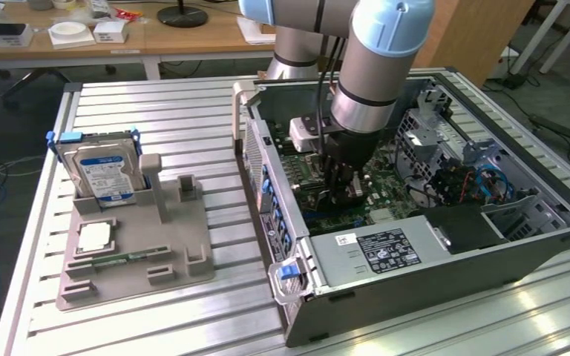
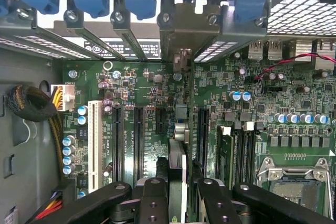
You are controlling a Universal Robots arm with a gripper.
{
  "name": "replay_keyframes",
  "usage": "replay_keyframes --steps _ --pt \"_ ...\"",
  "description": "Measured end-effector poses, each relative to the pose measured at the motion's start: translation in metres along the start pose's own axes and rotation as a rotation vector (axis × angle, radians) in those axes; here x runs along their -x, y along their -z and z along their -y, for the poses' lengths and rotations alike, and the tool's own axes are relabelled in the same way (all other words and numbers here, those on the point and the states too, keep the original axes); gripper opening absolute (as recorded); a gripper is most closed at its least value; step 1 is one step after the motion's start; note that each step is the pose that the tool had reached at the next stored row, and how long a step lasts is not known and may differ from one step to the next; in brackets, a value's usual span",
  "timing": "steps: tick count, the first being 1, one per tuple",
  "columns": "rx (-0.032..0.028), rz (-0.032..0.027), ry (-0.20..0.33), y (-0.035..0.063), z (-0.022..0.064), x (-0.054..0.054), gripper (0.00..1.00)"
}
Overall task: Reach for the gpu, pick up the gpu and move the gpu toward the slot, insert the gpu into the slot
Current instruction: 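Insert the gpu into the slot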
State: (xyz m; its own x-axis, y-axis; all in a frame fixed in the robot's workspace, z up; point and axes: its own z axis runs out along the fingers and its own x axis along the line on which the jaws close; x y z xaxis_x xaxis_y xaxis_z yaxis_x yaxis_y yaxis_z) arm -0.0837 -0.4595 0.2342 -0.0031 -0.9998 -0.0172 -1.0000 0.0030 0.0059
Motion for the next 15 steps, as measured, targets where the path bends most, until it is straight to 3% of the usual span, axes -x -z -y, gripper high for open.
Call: replay_keyframes --steps 15 --pt "-0.0004 -0.0002 0.000 -0.0041 -0.0010 -0.0001 0.26"
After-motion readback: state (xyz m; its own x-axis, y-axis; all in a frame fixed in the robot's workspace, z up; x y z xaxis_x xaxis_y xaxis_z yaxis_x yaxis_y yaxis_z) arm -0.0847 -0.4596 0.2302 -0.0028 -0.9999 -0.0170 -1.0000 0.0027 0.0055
